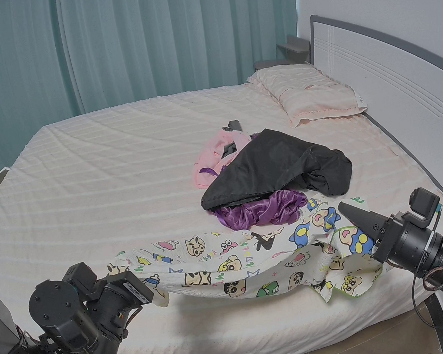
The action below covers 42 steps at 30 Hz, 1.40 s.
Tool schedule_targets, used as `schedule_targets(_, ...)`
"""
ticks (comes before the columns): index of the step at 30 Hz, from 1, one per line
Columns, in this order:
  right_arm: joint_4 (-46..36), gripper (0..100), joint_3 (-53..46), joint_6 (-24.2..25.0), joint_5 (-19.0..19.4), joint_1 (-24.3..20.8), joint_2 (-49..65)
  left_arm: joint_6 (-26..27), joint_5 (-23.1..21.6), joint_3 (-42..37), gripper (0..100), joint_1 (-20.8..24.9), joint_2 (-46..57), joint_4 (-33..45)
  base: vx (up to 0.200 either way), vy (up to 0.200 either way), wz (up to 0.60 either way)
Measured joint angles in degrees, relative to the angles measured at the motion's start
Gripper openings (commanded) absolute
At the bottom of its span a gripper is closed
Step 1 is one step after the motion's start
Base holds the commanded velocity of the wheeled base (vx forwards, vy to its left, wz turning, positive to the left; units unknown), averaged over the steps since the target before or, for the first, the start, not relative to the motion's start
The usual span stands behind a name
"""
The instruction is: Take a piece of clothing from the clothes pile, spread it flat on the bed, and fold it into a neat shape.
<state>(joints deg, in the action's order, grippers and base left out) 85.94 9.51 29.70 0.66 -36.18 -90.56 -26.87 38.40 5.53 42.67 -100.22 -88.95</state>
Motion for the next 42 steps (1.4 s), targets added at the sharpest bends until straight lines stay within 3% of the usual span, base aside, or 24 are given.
schedule_targets(42, 2.44, 0, 0.94, 0.07, -0.84, -0.37, -1.11, -0.59, 0.00, 0.72, 0, 1.13, 1.44, -0.02, 0.000, 0.200, 0.00)
